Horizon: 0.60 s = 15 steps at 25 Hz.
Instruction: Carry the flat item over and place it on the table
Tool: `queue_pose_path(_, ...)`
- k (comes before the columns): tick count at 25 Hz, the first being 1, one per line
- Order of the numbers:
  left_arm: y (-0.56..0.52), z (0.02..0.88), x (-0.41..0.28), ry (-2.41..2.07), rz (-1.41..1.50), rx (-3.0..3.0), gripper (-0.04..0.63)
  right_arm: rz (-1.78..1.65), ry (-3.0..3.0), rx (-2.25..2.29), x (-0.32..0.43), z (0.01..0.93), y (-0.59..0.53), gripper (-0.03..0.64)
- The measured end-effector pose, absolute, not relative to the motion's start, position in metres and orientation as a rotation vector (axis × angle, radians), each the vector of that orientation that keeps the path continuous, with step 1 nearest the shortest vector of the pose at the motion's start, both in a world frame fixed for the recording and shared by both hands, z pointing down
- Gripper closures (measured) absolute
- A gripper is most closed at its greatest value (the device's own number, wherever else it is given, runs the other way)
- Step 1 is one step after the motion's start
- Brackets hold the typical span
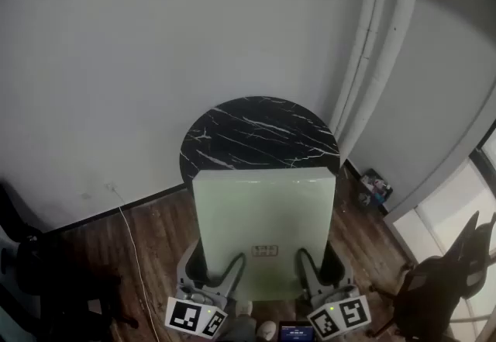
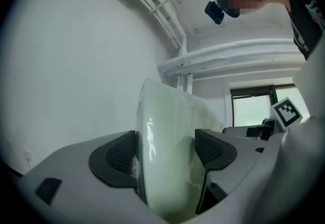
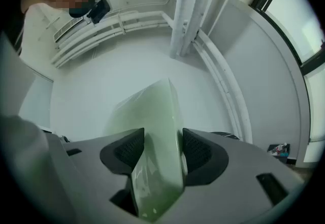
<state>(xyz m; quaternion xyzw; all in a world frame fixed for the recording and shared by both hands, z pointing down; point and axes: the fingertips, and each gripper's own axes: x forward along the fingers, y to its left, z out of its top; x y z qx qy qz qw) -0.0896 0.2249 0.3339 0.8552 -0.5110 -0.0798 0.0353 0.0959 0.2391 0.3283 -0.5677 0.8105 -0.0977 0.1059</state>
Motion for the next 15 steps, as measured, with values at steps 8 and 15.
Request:
queue_pose_path(8,0.275,0.313,-0.088,-1.548,-0.261,2.649,0.222,-0.293,2.372,-1.655,0.099,0.311,0.290,0.404)
queue_pose_path(15,0.295,0.309,-0.088,-1.555,-0.266,2.642,0.222,-0.292,2.386,-1.620,0.099,0.305,0.309,0.403)
